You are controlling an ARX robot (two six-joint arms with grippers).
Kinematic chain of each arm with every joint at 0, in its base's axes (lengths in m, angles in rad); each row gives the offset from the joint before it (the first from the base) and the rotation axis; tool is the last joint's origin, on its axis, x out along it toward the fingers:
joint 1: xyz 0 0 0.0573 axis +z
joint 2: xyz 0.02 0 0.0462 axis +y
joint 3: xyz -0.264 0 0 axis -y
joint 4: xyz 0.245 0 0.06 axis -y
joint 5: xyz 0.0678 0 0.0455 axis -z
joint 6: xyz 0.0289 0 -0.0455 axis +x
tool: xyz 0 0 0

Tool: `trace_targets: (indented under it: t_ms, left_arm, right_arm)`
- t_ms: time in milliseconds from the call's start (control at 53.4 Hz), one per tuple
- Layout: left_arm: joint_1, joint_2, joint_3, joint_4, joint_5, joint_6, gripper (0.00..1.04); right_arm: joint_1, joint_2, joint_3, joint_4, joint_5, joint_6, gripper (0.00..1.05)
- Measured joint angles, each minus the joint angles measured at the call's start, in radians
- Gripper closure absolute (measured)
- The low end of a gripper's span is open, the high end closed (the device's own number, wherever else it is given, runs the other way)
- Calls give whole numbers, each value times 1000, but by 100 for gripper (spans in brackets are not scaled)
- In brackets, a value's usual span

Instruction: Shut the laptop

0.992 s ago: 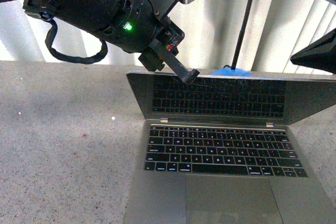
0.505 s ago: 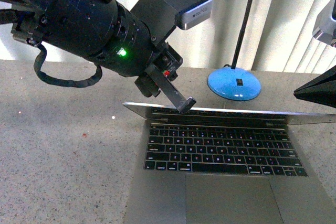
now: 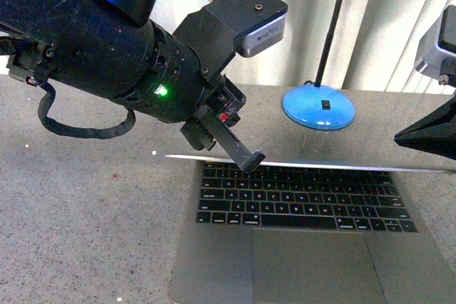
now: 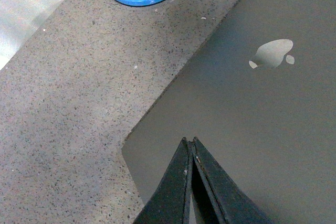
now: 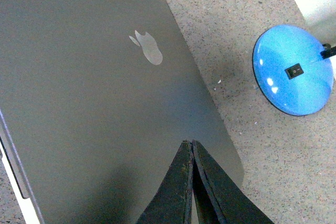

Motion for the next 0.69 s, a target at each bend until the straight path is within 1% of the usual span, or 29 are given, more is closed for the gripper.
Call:
trace_targets:
  t_ms: [692]
  left_arm:
    - [-1, 33, -64, 64, 29, -48, 101]
  right_arm:
    - [28, 45, -16, 0, 10, -30, 102]
